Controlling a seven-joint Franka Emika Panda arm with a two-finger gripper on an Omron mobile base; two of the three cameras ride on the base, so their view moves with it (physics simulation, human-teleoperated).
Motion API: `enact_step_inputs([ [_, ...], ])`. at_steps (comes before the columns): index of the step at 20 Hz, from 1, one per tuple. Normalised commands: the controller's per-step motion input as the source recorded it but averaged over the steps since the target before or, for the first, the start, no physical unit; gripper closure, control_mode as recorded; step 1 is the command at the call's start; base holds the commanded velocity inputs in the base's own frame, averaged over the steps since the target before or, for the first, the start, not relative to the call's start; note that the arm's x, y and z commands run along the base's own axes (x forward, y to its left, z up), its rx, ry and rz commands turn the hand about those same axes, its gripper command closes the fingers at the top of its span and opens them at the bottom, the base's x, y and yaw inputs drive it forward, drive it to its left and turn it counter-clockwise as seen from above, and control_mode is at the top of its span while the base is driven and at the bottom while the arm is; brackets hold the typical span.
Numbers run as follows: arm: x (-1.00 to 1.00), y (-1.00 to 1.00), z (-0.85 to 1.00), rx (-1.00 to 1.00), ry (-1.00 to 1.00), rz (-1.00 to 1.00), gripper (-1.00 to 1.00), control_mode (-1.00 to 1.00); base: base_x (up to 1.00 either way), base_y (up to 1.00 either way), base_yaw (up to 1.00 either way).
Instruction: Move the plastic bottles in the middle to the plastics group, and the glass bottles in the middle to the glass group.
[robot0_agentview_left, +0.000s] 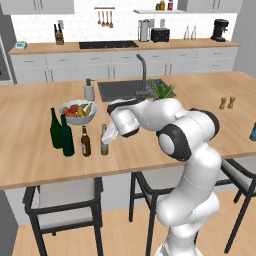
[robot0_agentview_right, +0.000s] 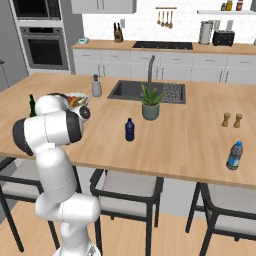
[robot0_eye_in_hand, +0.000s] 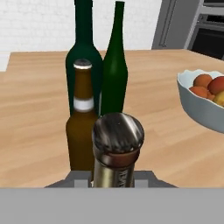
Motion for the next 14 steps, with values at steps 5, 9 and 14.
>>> enact_step_inputs([
  [5, 0.0, 0.1, -0.07, 0.0, -0.05, 0.03, 1.0, -1.0, 0.0, 0.0, 0.0],
  [9, 0.0, 0.22, 0.0, 0.0, -0.06, 0.01, 1.0, -1.0, 0.0, 0.0, 0.0],
  [14, 0.0, 0.13, -0.03, 0.0, -0.04, 0.0, 1.0, -1.0, 0.0, 0.0, 0.0],
])
